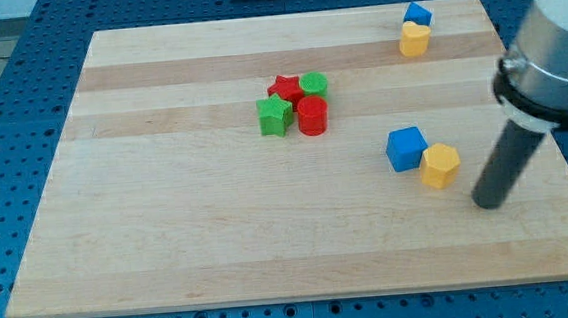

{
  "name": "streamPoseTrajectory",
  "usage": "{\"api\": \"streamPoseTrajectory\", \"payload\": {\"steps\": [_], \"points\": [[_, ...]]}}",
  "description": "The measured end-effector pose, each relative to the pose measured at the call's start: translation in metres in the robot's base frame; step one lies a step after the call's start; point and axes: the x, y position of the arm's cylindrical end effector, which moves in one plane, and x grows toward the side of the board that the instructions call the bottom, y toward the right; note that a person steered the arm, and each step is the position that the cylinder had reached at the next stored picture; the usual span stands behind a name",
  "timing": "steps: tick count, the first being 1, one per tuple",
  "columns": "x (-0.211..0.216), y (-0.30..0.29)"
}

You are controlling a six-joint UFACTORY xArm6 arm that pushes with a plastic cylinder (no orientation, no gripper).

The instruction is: Push blue cube into yellow heart

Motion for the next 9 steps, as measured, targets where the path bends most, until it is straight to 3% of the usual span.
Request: {"api": "streamPoseTrajectory", "payload": {"steps": [1,3,4,7,9], "points": [[-0.025,-0.034],[-0.036,-0.130],[-0.042,-0.131],[-0.124,-0.075],[-0.137,-0.024]]}}
